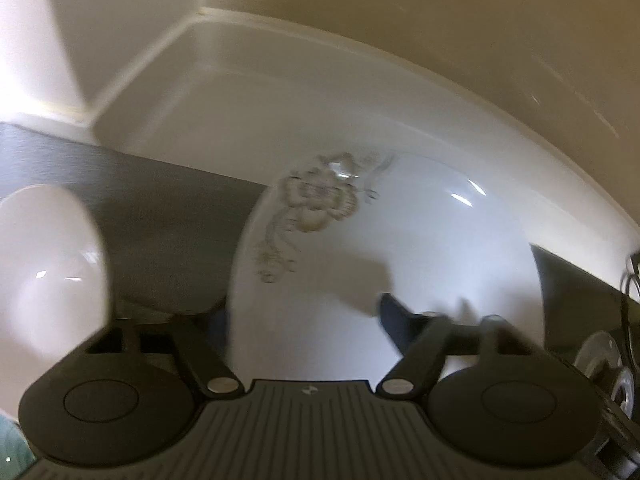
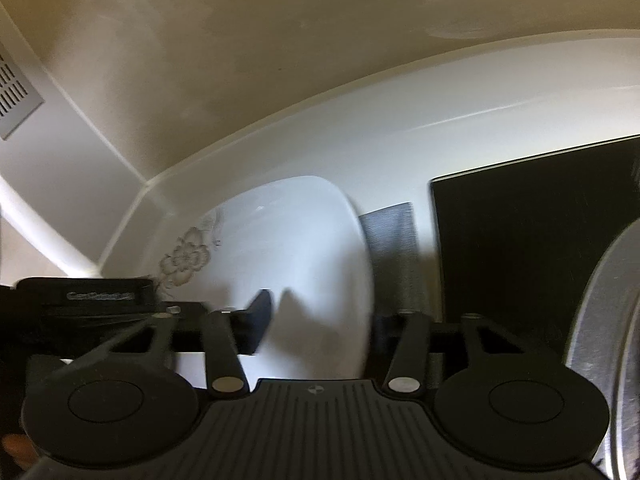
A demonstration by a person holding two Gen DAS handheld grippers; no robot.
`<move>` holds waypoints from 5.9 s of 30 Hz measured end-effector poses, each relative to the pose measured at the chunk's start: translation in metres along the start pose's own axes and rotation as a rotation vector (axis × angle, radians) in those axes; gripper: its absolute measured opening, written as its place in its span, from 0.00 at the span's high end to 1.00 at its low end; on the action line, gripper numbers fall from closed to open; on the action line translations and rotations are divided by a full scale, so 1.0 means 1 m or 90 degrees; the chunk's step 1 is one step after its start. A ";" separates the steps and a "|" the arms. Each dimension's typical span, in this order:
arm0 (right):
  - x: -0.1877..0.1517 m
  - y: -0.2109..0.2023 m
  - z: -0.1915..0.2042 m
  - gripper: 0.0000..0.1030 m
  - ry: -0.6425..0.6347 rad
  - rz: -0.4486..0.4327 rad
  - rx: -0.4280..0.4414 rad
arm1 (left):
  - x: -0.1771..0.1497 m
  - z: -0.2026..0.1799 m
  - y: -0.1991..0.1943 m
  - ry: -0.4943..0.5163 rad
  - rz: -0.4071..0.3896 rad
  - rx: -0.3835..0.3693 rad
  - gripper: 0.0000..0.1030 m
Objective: Organize plates and bowls
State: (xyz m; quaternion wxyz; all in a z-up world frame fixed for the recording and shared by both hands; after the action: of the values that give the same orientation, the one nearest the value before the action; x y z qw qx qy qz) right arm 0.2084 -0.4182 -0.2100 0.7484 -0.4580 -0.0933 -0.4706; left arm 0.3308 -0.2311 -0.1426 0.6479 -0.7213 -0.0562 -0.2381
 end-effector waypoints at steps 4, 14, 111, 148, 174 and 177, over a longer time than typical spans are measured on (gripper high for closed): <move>0.001 0.000 -0.001 0.62 -0.022 0.011 -0.008 | -0.003 0.006 -0.005 0.003 -0.009 0.013 0.45; 0.007 -0.007 -0.008 0.77 -0.007 0.043 -0.008 | -0.001 0.014 -0.019 -0.008 -0.022 -0.047 0.49; -0.139 -0.168 0.071 0.45 -0.214 0.019 -0.114 | -0.169 0.051 -0.111 0.120 -0.068 -0.018 0.39; -0.166 -0.206 0.129 0.19 -0.129 0.097 -0.059 | -0.191 0.068 -0.163 0.155 -0.034 0.009 0.00; -0.206 -0.187 0.251 0.16 -0.245 0.103 -0.016 | -0.211 0.209 -0.211 0.035 -0.071 0.030 0.00; -0.210 -0.183 0.262 0.16 -0.249 0.109 -0.016 | -0.213 0.223 -0.213 0.025 -0.069 0.030 0.00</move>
State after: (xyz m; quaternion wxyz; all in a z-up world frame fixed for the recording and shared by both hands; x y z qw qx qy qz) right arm 0.0267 -0.1109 -0.0736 0.7478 -0.5559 -0.1915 -0.3083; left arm 0.1210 0.0647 -0.0483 0.6519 -0.6969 -0.0882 -0.2855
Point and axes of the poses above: each gripper's, at about its wrist camera, not at the fingertips, and y roughly the way its jaws point, z to its left, x to its top, the point moved 3 cm from there along y, roughly the way its jaws point, and after that the axes turned 6 degrees about x, right-handed, at the moved point
